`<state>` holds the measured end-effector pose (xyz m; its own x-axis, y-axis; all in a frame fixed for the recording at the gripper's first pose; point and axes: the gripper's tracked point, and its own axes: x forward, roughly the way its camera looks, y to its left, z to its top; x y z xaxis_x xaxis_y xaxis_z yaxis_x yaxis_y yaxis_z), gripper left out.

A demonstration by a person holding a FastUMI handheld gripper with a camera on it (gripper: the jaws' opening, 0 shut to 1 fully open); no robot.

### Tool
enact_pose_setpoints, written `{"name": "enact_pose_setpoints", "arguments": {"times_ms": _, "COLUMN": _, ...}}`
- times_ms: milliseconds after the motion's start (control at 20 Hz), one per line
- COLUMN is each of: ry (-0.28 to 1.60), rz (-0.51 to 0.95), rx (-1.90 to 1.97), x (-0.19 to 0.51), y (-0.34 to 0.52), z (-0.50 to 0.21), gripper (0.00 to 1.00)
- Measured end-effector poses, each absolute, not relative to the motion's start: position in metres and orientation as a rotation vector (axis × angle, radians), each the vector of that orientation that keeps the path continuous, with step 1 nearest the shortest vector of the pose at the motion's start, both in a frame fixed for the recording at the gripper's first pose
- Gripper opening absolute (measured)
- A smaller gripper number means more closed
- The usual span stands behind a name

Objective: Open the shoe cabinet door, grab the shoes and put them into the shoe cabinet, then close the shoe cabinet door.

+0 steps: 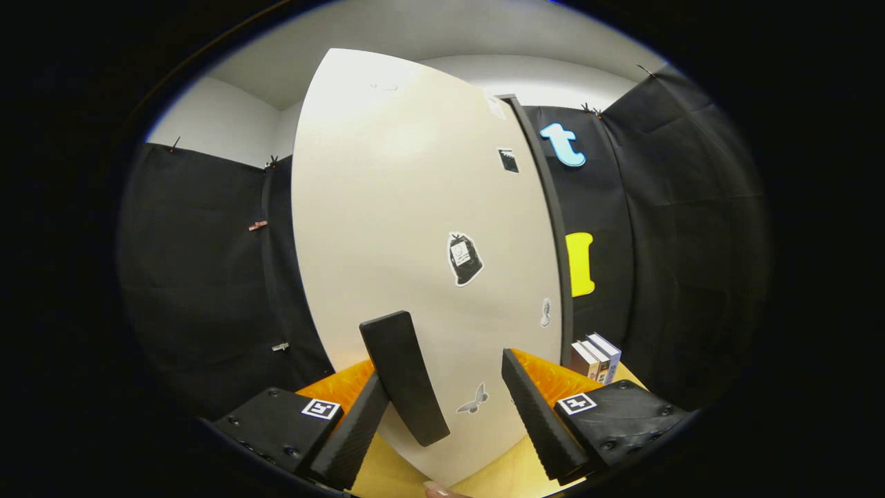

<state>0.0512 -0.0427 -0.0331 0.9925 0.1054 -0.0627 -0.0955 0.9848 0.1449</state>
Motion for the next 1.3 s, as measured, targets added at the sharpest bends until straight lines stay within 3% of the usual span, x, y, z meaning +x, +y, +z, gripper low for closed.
{"name": "enact_pose_setpoints", "arguments": {"times_ms": 500, "ry": 0.055, "rz": 0.144, "rx": 0.125, "x": 0.139, "y": 0.04, "z": -0.037, "gripper": 1.0}}
{"name": "enact_pose_setpoints", "arguments": {"times_ms": 1300, "ry": 0.0, "rz": 0.069, "rx": 0.037, "x": 0.21, "y": 0.062, "z": -0.038, "gripper": 1.0}}
